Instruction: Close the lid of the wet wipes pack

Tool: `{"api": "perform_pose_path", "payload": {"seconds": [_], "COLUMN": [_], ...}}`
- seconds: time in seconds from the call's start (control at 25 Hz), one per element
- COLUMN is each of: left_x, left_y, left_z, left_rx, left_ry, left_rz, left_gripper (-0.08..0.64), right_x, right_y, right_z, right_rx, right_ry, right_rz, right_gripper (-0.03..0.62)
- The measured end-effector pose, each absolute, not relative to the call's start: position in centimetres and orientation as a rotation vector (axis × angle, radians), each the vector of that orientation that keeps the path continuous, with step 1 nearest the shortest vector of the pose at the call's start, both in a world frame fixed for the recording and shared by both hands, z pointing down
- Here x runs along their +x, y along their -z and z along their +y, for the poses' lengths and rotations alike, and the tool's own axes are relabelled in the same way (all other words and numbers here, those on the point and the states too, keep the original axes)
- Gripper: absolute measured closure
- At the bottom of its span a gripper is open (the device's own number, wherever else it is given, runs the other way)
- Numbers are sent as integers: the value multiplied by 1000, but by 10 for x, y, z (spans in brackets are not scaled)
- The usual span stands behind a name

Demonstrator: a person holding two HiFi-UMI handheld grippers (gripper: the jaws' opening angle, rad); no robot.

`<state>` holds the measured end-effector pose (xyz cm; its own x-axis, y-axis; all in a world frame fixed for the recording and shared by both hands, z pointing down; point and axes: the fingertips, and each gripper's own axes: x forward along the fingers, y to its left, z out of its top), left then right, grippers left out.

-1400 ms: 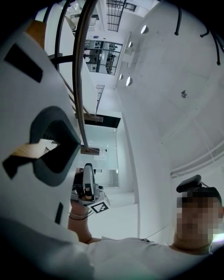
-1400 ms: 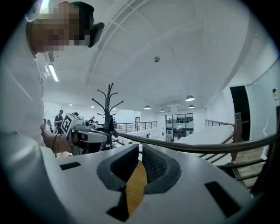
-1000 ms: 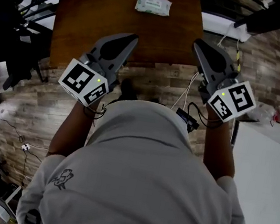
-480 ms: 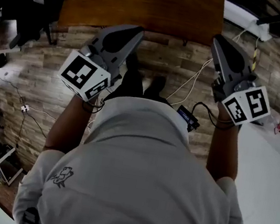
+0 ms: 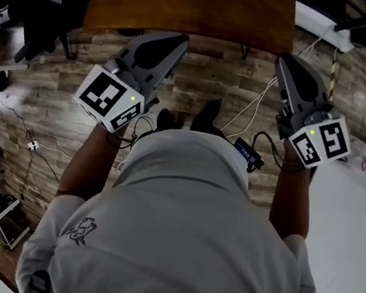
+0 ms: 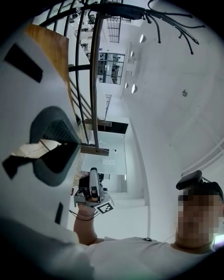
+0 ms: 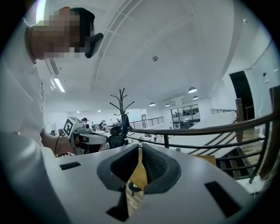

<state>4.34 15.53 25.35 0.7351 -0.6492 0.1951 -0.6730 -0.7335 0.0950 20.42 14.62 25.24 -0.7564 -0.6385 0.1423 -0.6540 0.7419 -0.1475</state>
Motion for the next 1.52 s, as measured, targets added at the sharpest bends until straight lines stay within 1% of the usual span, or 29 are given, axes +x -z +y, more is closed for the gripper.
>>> {"api": "perform_pose_path", "payload": {"seconds": [0.2, 0.6, 0.8, 1.04, 1.28, 1.52], "left_x": [15, -79, -106, -114, -111, -93], "left_y": [-241, -229, -224, -213, -209, -213], "left_z": [186, 257, 291, 324, 327, 318], "left_rx": [2826, 2877, 2917, 2963, 2956, 2933], "left_ry": [-207, -165, -149, -136, -117, -138], "left_rz": [-1027, -996, -939, -894, -881, -874], "left_gripper": [546, 546, 546, 546, 546, 546], "right_x": [183, 118, 95, 89, 79, 94], "right_y": [-240, -227, -216, -210, -212, -213], "right_z": [181, 270, 313, 351, 357, 354], "right_rx": [1137, 1248, 1346, 1372, 1331, 1317], "right_ry": [-243, -177, -107, -82, -109, -152], "right_rz": [-2841, -2797, -2773, -2742, -2756, -2751], "right_gripper": [545, 545, 545, 545, 545, 545]}}
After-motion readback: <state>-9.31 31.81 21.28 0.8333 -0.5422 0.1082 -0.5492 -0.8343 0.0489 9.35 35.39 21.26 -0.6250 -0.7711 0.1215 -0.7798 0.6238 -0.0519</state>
